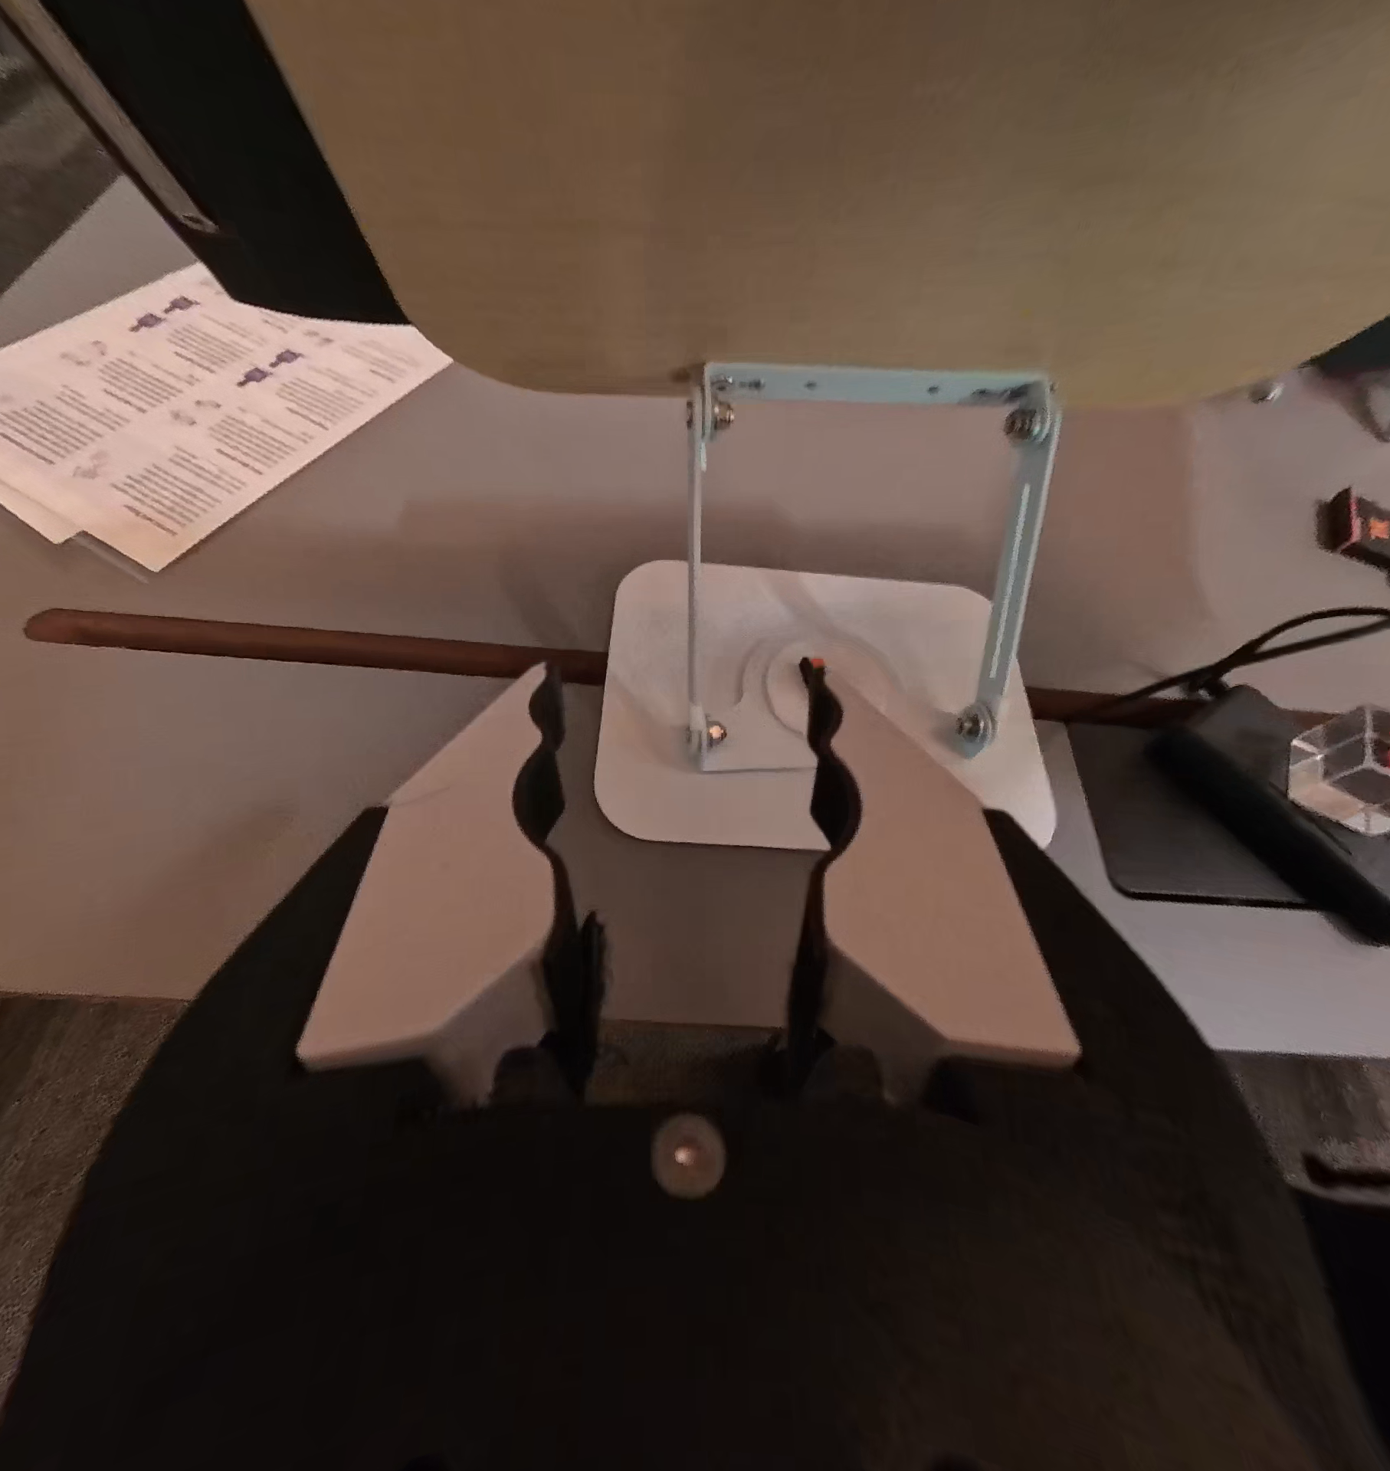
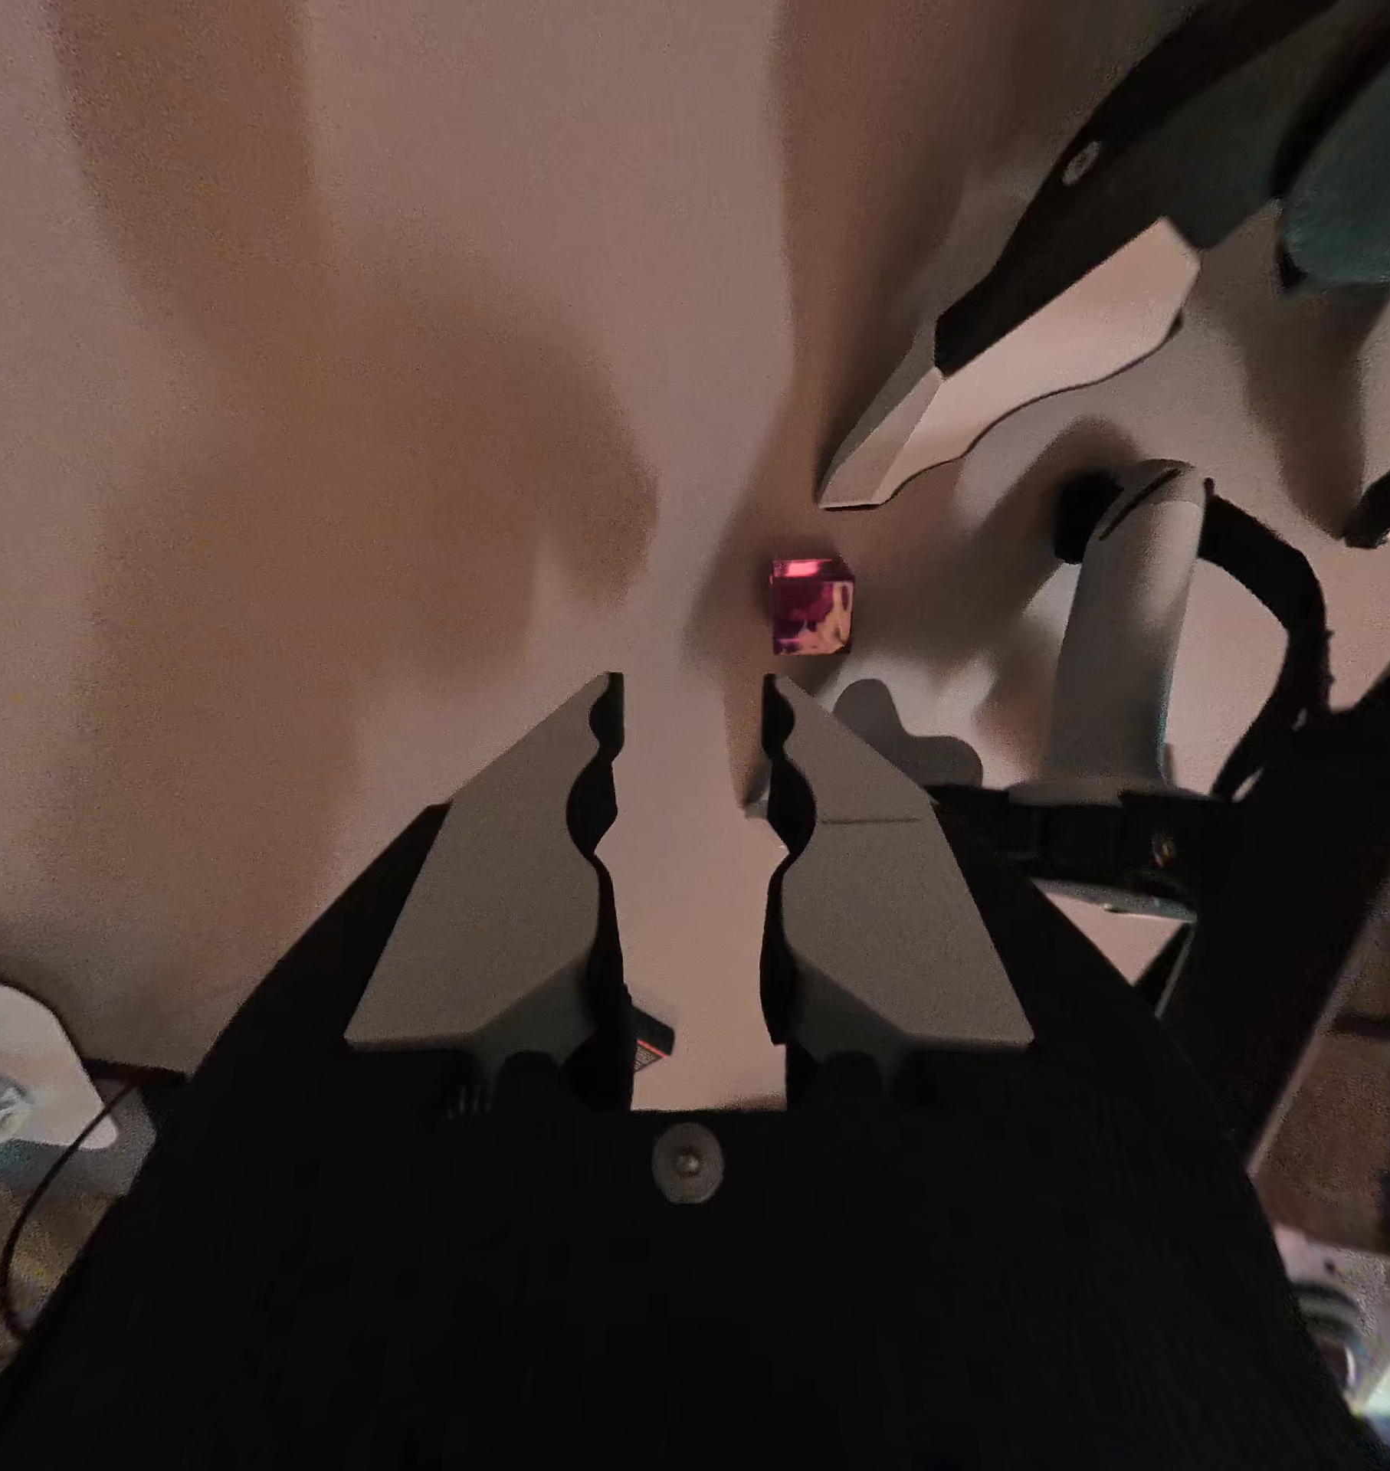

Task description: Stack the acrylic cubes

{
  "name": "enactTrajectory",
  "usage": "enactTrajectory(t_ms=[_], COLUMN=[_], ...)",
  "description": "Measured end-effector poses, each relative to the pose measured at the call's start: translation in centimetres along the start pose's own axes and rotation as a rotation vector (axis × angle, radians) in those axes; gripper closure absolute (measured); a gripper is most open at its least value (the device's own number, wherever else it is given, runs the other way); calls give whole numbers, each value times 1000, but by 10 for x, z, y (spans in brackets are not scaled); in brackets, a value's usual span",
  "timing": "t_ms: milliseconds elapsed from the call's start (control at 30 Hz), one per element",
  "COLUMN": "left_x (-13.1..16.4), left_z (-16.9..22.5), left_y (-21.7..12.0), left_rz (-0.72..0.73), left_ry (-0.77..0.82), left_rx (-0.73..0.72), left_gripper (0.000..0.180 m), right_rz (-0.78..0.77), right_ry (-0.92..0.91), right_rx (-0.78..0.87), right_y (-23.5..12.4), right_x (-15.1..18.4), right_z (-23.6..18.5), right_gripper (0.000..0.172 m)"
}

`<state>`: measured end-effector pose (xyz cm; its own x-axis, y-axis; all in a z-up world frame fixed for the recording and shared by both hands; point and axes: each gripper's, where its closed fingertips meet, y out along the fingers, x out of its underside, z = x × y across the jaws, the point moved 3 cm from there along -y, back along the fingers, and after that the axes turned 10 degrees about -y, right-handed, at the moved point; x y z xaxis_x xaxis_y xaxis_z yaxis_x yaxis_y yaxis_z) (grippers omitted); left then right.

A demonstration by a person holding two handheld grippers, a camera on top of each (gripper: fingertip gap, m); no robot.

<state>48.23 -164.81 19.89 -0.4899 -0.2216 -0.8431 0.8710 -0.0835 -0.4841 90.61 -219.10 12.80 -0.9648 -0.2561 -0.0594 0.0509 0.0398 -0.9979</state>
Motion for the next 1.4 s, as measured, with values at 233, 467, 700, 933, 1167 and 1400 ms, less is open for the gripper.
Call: enactTrajectory(t_ms=[233, 467, 700, 933, 1167, 1400], left_x=[-2, -4, 0, -3, 9, 29], left_z=[-9, -8, -2, 11, 30, 44], left_y=[15, 28, 27, 13, -21, -42], left_rz=[-39, -58, -60, -12, 32, -52], left_ry=[-3, -4, -8, -6, -19, -28], left_rx=[-29, -22, -8, 20, 60, 60], left_gripper=[120, 120, 120, 121, 119, 106], right_rz=[-163, -237, -205, -28, 152, 315], right_ry=[-10, -35, -90, -305, -493, -637], right_rx=[137, 192, 129, 4, -103, -186], right_y=[39, 45, 50, 14, -44, -96], right_x=[-1, -2, 1, 26, 134, 250], right_z=[19, 26, 13, -42, -95, -154], right_gripper=[133, 132, 148, 148, 148, 148])
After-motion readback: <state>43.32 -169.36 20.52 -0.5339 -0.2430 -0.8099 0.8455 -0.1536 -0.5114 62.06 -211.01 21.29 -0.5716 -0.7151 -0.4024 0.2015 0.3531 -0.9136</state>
